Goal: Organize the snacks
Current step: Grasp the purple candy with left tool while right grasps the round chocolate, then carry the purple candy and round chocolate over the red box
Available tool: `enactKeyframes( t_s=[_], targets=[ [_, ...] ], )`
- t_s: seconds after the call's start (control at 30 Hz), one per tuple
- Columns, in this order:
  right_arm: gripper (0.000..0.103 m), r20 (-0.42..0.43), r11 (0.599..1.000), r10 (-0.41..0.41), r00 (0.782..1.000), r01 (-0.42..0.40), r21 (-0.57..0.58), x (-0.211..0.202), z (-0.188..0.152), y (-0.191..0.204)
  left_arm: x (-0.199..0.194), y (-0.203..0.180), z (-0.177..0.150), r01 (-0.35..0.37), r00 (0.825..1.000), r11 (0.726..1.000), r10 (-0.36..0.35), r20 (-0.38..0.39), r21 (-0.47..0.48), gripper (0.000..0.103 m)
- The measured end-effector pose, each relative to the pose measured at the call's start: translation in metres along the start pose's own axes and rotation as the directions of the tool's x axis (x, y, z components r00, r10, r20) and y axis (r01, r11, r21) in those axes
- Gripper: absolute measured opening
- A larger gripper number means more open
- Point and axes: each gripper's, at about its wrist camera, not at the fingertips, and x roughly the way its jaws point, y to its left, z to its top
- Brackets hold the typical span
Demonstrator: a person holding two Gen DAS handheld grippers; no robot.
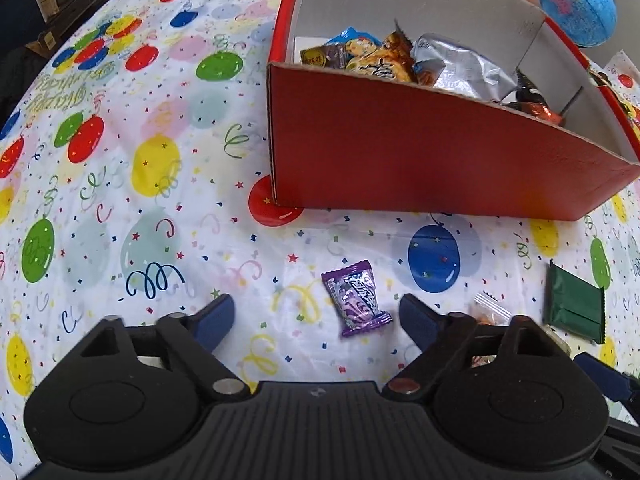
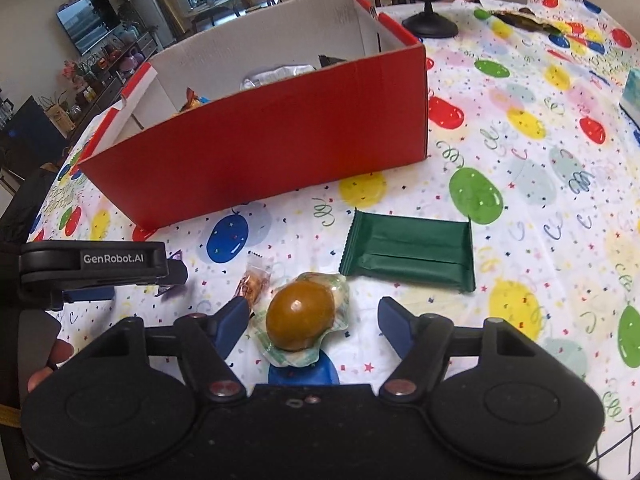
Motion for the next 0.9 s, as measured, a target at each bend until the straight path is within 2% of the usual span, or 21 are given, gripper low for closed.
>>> enactKeyframes(
  t_s=[0.27, 0.33, 0.43, 0.5, 0.57, 0.67, 0.9],
  targets=[
    [0.061, -0.029, 1.0, -0.004, 1.0, 0.004, -0.008, 0.011, 0.001, 0.005, 0.003, -0.012, 0.0, -0.056, 0.998, 0.998, 0.055, 0.025, 0.037, 0.079],
    [0.056, -0.031, 1.0, -0.003, 1.0, 0.002, -0.018, 0.013, 0.001, 0.007, 0.002, -0.013, 0.001, -0.069, 0.997, 0.997, 0.068, 0.029, 0.036, 0.075],
    [0.047, -0.032, 1.0, -0.001, 0.999, 0.001, -0.019, 0.014, 0.002, 0.008, -0.001, -0.011, 0.003, -0.071, 0.997, 0.997, 0.07, 0.04, 0.033, 0.057],
    [0.046, -0.03, 1.0, 0.003, 1.0, -0.003, -0.015, 0.014, 0.001, 0.007, -0.002, -0.01, 0.004, -0.073, 0.996, 0.997, 0.072, 0.044, 0.029, 0.039],
    [0.045, -0.024, 1.0, 0.004, 1.0, -0.004, -0.01, 0.013, 0.001, 0.005, -0.003, -0.008, 0.005, -0.069, 0.997, 0.997, 0.068, 0.046, 0.029, 0.03],
    [0.043, -0.018, 1.0, 0.004, 1.0, -0.004, -0.003, 0.01, -0.001, 0.003, -0.004, -0.001, 0.006, -0.041, 0.998, 0.999, 0.04, 0.042, 0.02, 0.023],
    [0.042, 0.006, 1.0, 0.004, 1.0, -0.004, 0.021, -0.004, -0.006, -0.007, -0.01, 0.022, 0.005, 0.008, 1.0, 0.998, -0.007, 0.009, -0.056, 0.021]
  ],
)
